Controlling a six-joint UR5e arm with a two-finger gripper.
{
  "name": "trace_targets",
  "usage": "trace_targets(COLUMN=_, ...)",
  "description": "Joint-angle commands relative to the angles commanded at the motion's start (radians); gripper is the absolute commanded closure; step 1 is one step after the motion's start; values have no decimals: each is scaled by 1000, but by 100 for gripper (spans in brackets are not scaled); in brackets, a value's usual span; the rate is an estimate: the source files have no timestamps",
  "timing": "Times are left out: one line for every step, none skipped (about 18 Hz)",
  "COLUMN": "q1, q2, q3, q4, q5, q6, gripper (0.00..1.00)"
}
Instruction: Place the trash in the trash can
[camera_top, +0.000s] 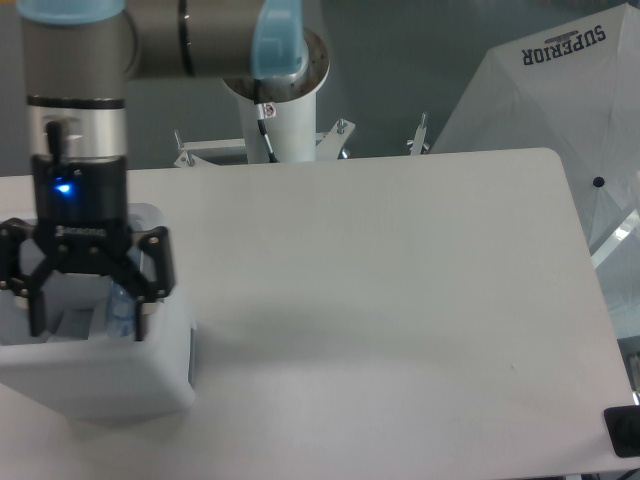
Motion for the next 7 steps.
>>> trace_targets(q1=15, q2=2, q3=-3, q4=-2, q5=0, q6=31, gripper=0)
trace_targets(q1=35, q2=3, q3=-5, q4=-6, q5=0, q6=52, gripper=0)
trace_targets(q1=51, q2=6, q3=-6, q4=-8, q5=0, q6=77, gripper=0)
trace_targets(q1=58, q2=8, q3=-14, q4=-6, q5=2, q6=101, gripper=0)
trace_targets(q1=71, q2=17, q3=-26, q4=-8, q5=2, q6=132, gripper=0)
trace_targets(q1=83, q2=24, q3=-37, q4=-9, q5=0, q6=166, gripper=0)
trace_targets(q1=88, q2=31, q3=-49, q4=-8, q5=2, q6=190, gripper=0)
